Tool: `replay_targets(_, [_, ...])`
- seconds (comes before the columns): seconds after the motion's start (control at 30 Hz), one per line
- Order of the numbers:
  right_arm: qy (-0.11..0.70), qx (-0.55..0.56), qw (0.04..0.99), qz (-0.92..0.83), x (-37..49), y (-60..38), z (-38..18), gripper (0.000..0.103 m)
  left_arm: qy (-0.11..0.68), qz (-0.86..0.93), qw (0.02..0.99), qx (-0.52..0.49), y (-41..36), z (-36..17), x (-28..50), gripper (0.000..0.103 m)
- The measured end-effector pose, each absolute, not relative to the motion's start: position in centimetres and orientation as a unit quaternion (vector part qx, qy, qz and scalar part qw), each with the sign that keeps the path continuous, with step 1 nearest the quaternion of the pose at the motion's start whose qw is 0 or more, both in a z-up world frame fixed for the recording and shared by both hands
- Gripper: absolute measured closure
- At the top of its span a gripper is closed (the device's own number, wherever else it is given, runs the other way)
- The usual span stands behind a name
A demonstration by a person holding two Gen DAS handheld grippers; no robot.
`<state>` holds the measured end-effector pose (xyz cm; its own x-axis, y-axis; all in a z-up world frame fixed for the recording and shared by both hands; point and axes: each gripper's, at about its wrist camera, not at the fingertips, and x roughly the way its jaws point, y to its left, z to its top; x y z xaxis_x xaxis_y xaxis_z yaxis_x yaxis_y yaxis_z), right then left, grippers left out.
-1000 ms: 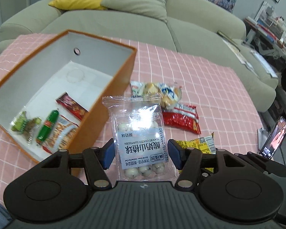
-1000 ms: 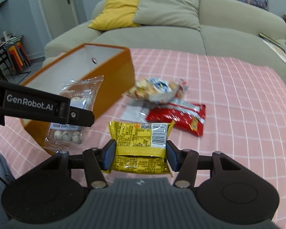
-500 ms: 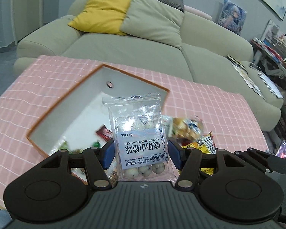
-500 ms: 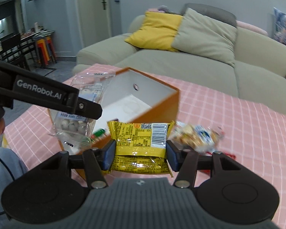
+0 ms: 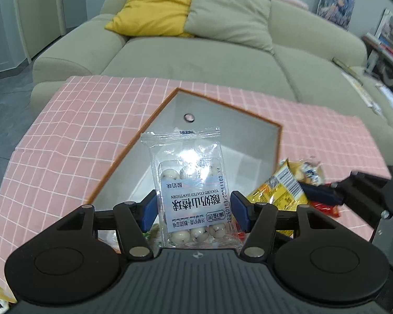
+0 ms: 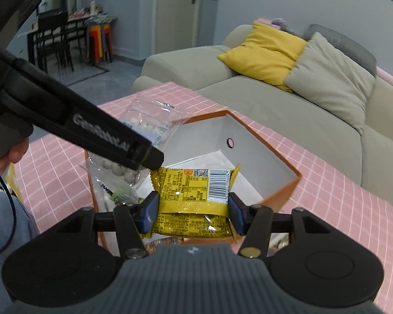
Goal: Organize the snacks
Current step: 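Carry both bags over the box and open both tools to drop them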
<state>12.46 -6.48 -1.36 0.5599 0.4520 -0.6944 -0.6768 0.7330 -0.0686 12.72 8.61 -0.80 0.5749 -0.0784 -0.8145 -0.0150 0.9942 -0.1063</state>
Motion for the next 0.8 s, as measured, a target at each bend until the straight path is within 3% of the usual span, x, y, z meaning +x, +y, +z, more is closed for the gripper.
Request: replay_targets(0.8, [0.395, -0.321, 0.776, 0.372, 19.4, 0.6, -8.3, 0.050, 0.554, -0.020, 0.832, -0.012, 10.8, -8.0, 17.7, 0.036])
